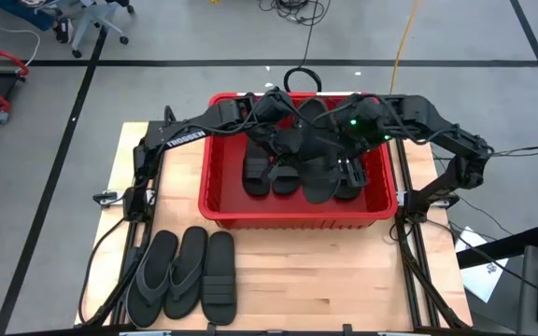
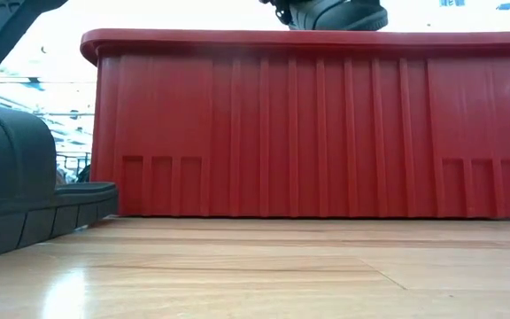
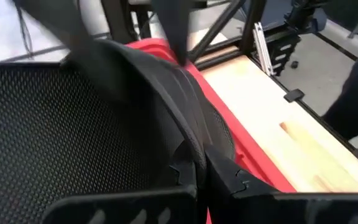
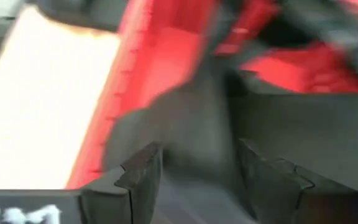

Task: Pick and place slides into bin
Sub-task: Put the black slide into the red container

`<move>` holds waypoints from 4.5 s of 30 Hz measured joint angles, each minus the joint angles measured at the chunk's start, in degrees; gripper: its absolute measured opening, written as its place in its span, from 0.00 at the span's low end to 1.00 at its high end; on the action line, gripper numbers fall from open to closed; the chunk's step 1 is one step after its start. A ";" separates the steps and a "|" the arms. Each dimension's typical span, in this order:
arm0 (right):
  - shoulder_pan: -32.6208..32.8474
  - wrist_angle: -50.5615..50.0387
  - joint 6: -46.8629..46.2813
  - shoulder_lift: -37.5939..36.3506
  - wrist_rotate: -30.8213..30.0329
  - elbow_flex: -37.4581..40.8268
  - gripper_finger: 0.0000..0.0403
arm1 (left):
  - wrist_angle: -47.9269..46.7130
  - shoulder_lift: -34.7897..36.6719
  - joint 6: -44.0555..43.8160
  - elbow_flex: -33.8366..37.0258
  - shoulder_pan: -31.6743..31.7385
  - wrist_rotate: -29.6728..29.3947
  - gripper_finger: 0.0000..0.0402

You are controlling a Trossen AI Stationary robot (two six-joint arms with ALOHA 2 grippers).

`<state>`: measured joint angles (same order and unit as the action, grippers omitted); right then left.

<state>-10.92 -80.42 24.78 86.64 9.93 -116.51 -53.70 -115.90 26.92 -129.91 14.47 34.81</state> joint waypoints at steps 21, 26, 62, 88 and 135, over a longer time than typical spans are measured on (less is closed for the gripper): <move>-0.87 -1.31 -1.09 1.15 7.43 1.94 0.13 | -0.29 -0.11 -1.11 -0.59 2.29 -1.42 0.00; -0.85 -0.50 -0.95 1.14 6.87 2.25 0.03 | -0.66 -0.15 -0.85 -0.64 2.18 -1.41 0.00; -23.81 -0.04 12.06 -7.10 22.08 18.73 0.00 | -5.11 15.00 0.91 -0.91 2.00 -19.93 0.47; -40.12 14.58 16.03 -22.13 30.51 50.80 0.00 | -5.17 15.61 -5.09 -0.85 3.03 -21.92 0.42; -44.10 12.02 20.66 -6.18 7.46 50.75 0.36 | -5.33 15.54 -9.07 -0.81 3.03 -24.96 0.42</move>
<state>-55.02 -68.40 45.43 80.47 17.39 -65.76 -59.02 -100.36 17.85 -130.72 17.50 9.85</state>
